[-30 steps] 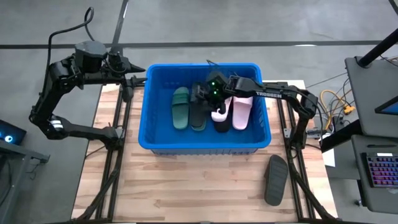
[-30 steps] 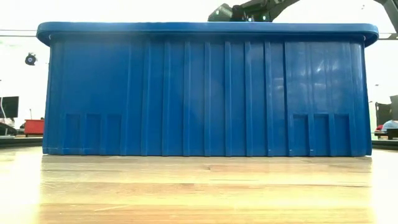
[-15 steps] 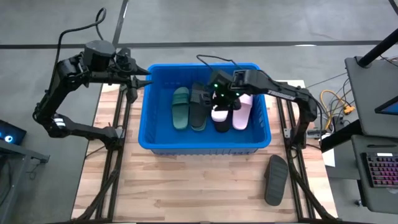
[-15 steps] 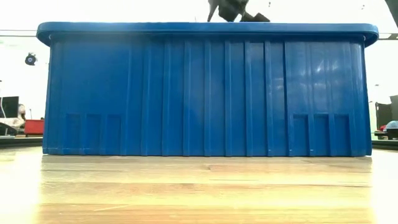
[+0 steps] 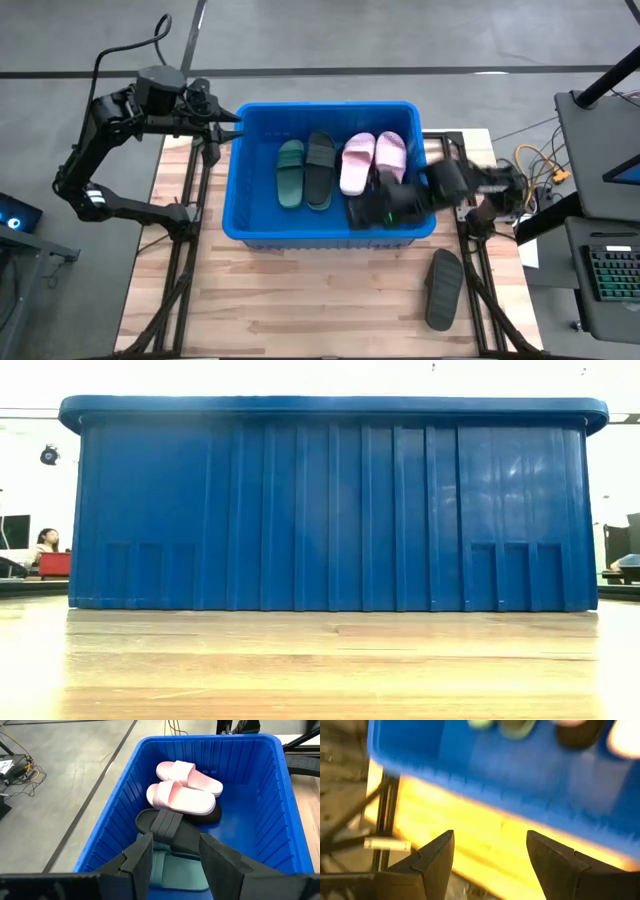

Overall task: Pick and place slides into bin
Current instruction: Put the black slide into the bin

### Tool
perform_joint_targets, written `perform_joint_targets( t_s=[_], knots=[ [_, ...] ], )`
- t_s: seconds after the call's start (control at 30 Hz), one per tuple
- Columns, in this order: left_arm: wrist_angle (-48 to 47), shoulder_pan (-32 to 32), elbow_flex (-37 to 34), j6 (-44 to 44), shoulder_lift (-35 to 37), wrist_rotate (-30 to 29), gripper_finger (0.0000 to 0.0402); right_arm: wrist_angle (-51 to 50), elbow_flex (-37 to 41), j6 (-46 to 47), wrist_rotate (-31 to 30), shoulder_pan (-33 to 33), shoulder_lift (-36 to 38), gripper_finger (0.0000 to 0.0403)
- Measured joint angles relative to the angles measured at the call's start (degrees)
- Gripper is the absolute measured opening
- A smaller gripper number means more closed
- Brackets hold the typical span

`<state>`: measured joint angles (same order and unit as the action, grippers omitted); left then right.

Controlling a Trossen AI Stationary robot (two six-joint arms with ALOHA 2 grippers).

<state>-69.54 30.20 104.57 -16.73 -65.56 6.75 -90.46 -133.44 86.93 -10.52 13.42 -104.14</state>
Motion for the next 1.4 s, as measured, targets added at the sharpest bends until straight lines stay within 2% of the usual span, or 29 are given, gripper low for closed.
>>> perform_joint_targets(
  t_s=[0.13, 0.23, 0.5, 0.7, 0.8, 0.93, 1.1, 1.3, 1.4],
  knots=[
    [0.05, 0.00, -0.07, -0.11, -0.42, 0.13, 0.0144, 0.64, 2.28, 6.19, 1.60, 8.95, -0.13, 0.0238],
    [0.11, 0.00, -0.35, -0.12, -1.05, 0.62, 0.0144, 0.35, 4.48, 11.52, 7.48, 13.88, -0.15, 0.0238],
    [0.22, -0.09, -5.90, -0.15, -1.36, 8.05, 0.0144, 0.41, 9.09, 21.04, 19.74, 24.50, -0.82, 0.0237],
    [0.22, -0.86, -11.21, 1.01, -0.41, 8.43, 0.0144, 0.38, 9.98, 24.28, 22.25, 31.17, -3.73, 0.0237],
    [0.62, -1.53, -12.93, 3.25, 0.55, 8.50, 0.0144, 0.39, 10.36, 23.01, 23.17, 32.93, -6.10, 0.0237],
    [3.50, -2.28, -14.64, 6.18, 1.15, 8.88, 0.0144, 0.40, 10.85, 16.35, 24.09, 34.37, -10.78, 0.0237],
    [7.88, -2.56, -16.76, 8.23, 1.40, 12.29, 0.0144, 0.38, 11.83, 8.53, 25.07, 36.61, -18.37, 0.0237],
    [12.75, -2.71, -17.03, 19.66, 0.02, 14.03, 0.0144, 0.45, 13.07, 2.20, 25.56, 39.90, -27.39, 0.0233],
    [15.53, -3.63, -16.92, 25.21, -0.31, 13.98, 0.0144, 0.52, 14.10, 3.59, 25.48, 41.26, -30.03, 0.0221]
  ],
)
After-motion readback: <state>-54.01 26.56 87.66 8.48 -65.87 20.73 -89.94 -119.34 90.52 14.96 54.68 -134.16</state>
